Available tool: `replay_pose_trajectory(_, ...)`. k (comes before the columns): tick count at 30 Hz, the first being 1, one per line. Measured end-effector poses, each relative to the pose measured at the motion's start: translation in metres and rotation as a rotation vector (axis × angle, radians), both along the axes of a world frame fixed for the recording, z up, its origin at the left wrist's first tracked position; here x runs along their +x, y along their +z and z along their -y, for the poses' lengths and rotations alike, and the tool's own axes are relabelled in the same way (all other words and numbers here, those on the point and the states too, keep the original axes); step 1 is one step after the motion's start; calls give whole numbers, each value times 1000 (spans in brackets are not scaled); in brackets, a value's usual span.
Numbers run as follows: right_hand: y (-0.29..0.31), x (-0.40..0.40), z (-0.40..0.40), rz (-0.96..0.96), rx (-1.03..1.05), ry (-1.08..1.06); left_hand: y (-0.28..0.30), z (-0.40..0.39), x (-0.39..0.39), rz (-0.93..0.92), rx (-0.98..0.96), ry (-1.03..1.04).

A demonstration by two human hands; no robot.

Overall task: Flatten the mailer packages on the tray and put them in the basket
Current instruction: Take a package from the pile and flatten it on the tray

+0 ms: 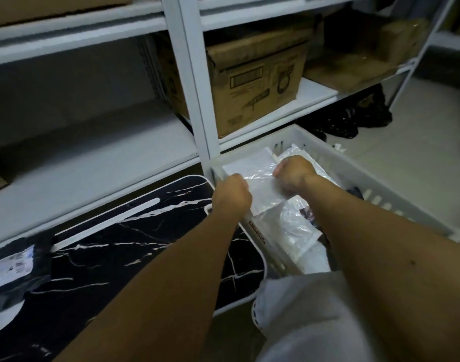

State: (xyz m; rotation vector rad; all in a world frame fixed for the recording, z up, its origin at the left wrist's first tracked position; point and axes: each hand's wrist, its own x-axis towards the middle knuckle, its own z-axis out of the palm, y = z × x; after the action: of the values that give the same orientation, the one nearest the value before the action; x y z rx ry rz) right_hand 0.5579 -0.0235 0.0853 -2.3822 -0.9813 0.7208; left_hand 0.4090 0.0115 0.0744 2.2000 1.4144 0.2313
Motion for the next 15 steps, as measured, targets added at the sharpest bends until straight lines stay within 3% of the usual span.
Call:
replay_pose_trajectory(6, -40, 59, -12, -93, -21, -108, -37, -20, 56, -85, 35, -160)
replay_pose_trajectory(11, -71, 67, -48, -133, -110, 36, -60, -42, 63, -386, 228, -237)
replay_pose_trajectory(15, -96, 53, -74, -27, -285, 262, -77, -57, 58, -628, 302, -265)
